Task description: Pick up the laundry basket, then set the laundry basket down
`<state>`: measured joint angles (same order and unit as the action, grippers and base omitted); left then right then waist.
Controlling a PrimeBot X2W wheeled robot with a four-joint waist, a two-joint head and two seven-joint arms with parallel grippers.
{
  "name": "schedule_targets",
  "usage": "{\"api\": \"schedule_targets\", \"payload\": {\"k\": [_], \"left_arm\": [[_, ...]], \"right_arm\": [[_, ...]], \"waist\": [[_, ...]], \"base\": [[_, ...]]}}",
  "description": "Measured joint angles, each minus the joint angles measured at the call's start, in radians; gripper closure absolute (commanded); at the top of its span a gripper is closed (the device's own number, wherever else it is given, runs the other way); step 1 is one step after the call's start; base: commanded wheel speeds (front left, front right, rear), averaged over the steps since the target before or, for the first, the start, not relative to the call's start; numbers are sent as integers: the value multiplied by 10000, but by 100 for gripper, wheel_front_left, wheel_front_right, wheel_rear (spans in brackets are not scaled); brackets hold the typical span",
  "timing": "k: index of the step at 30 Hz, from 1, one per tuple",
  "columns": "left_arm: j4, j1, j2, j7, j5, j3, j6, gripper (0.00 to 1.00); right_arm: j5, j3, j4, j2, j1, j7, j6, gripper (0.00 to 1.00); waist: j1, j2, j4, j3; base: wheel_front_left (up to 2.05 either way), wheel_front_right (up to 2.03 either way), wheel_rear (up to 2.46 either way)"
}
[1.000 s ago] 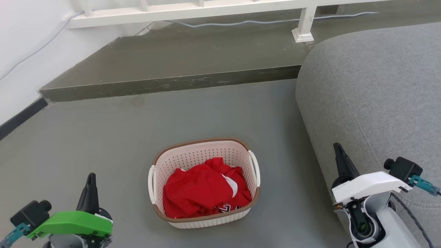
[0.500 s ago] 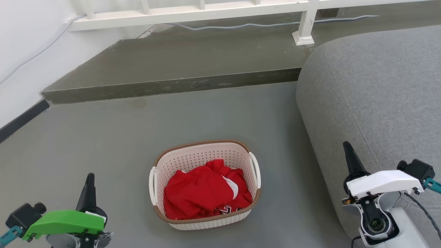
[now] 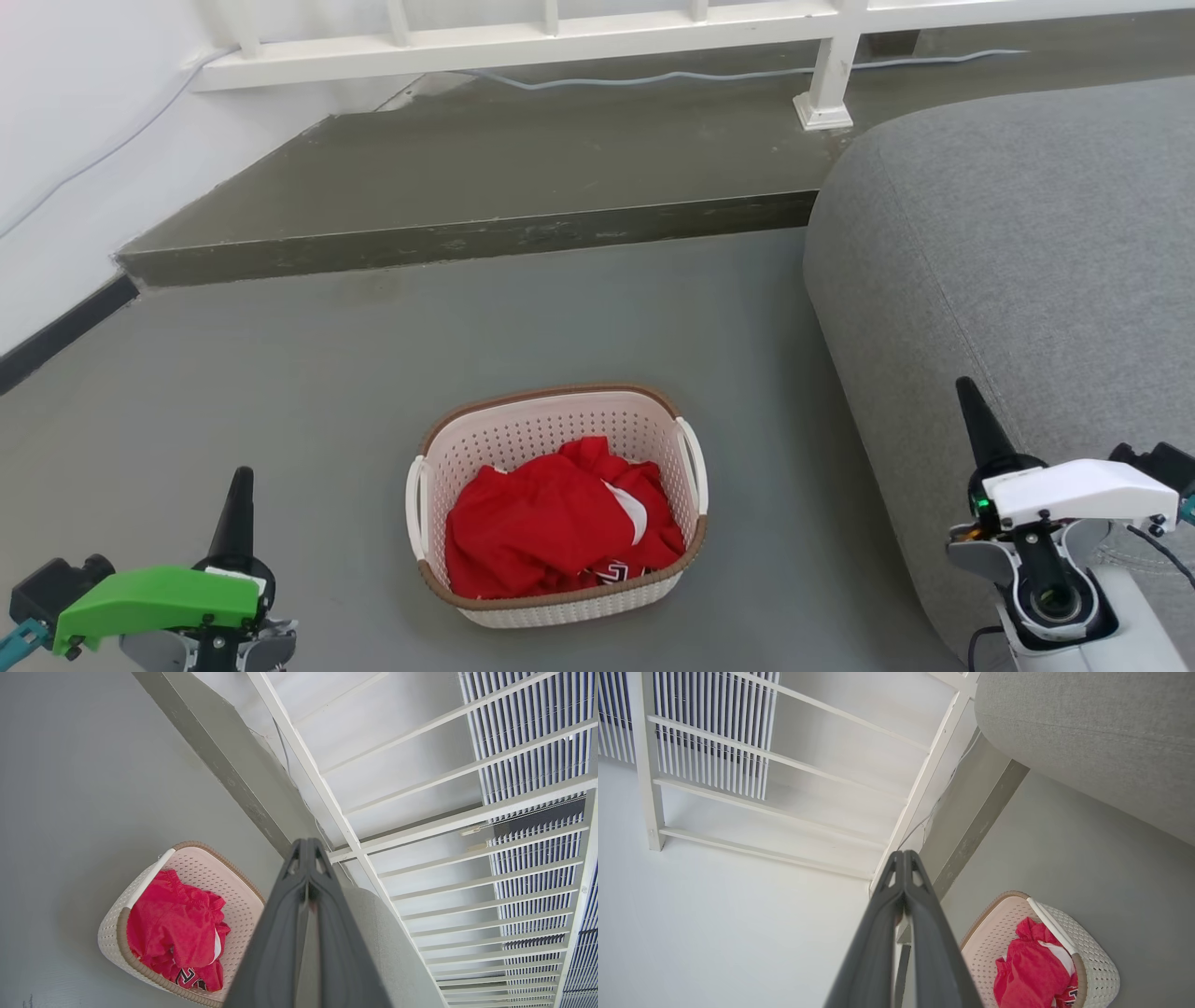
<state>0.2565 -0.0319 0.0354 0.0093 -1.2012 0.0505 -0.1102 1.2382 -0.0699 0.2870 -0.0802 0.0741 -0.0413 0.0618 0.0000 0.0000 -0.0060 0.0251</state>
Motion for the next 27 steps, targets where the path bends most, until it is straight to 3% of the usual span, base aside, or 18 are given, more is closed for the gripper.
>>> {"api": "schedule_targets", "payload": {"k": [27], "left_arm": [[192, -198, 0, 886, -3279, 313, -102, 100]], "right_arm": [[3480, 1156, -56, 2, 0, 819, 437, 100]], "waist": [[0, 0, 53, -190]], "base": [[0, 0, 0]]}}
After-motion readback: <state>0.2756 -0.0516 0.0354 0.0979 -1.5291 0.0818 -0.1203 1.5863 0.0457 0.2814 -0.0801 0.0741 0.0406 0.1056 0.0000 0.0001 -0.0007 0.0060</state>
